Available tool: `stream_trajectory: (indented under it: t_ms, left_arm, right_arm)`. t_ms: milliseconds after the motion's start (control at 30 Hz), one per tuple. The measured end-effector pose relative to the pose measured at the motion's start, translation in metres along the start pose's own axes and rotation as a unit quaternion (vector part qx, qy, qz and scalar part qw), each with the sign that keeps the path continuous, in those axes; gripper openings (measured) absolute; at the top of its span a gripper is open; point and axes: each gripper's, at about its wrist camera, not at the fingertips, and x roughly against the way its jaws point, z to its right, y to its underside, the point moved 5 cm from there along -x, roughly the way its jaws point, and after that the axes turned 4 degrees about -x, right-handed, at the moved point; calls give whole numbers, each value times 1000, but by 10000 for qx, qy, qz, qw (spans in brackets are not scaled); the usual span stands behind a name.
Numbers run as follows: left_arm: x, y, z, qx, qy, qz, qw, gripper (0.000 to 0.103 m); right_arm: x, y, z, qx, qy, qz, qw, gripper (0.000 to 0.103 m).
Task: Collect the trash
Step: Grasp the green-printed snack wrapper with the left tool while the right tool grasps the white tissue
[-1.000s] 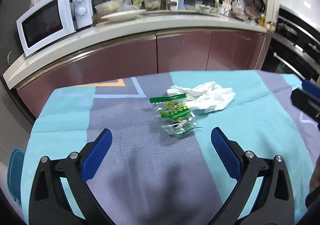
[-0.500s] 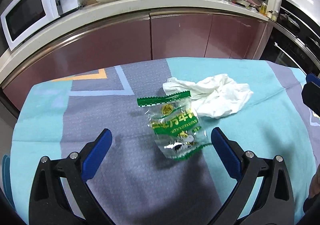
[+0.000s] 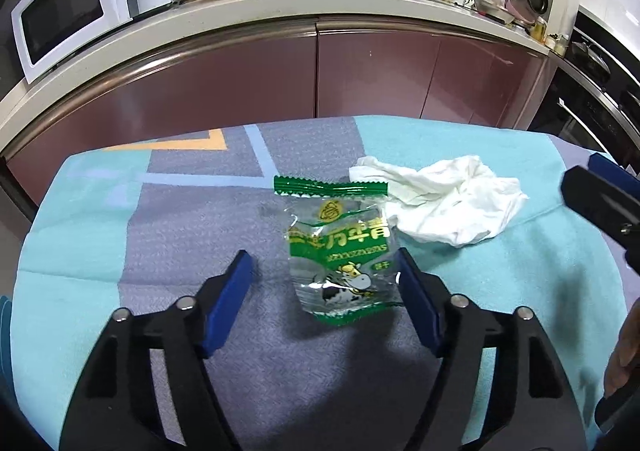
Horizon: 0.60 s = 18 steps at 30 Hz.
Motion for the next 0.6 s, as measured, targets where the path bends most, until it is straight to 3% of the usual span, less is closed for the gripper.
stream_trajectory:
  t_ms: [167,600]
  left_arm:
    - [4,2,-2,25,36,61,10000,44]
    - [38,18,-28,206,63,341,9992,41]
  right_arm:
    - [-17,-1,-4,19,-32,-166,9999,96]
    - [-59,5,-29,172,-289,-795,9963,96]
